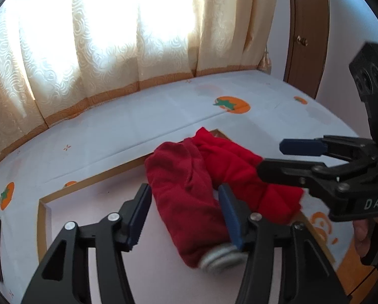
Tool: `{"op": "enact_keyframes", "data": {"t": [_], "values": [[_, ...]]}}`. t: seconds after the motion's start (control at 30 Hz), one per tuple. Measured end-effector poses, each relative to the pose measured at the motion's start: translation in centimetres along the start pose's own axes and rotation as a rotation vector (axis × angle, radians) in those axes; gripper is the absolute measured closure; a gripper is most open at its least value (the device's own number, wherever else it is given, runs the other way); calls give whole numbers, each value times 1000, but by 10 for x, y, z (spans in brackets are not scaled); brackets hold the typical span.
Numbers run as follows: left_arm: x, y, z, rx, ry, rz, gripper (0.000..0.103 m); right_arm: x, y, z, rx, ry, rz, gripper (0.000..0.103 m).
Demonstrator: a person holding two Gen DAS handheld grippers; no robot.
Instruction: Take underwear out of drawer
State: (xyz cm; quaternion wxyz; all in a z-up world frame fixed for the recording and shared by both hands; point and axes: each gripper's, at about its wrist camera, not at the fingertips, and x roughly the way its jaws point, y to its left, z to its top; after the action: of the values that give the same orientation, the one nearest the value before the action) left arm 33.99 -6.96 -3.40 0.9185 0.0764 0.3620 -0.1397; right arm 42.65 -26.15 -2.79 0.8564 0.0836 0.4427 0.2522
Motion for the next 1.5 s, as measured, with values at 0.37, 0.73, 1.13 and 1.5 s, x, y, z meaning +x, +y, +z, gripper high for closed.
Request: {"op": "enact_keyframes", "data": {"t": [0.37,0.73,1.13,1.5], "values": [[-58,-11,-27,-24,-64,-61,46,-62,32,-37,-77,-16,41,27],[-128,-28,-85,26,-119,-97,39,-122,70,-91,-202,-13,100,26],[-167,-28,-165,-9,-125,-71,34,-130,84,-172,-231,82,147,25],[-163,-19,-233,-97,-57,34,31,-143,75,-216,-214,116,144,25]]}}
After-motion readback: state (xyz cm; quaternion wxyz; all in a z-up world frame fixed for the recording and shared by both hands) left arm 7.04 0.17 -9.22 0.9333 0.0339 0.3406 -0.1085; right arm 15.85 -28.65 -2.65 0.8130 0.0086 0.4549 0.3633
